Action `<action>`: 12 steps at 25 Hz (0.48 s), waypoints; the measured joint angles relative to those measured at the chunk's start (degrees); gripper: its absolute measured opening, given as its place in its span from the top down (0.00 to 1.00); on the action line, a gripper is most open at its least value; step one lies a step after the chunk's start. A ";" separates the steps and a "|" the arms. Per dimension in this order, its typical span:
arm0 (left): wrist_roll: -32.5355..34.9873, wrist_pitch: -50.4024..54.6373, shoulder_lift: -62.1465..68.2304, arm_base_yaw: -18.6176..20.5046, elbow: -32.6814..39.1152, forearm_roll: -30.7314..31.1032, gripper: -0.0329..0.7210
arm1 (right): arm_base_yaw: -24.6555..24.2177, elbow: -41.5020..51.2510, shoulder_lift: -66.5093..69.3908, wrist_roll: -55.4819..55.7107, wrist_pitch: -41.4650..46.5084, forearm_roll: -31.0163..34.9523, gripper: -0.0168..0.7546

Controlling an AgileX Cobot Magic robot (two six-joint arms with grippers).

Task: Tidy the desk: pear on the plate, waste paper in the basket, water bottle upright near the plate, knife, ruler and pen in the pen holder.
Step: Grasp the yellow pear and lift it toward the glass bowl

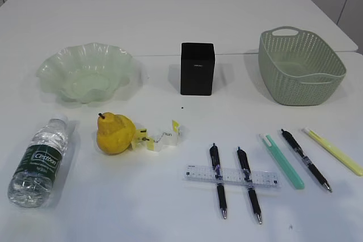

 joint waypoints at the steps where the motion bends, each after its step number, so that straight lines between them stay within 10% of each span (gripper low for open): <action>1: 0.00 0.64 1.61 -0.37 -1.22 -0.29 0.41 | 0.00 -0.33 1.33 -0.57 0.23 0.47 0.44; 12: 0.00 2.44 18.49 -3.21 -17.01 -4.66 0.41 | 0.00 -3.71 10.49 -6.47 4.97 4.24 0.44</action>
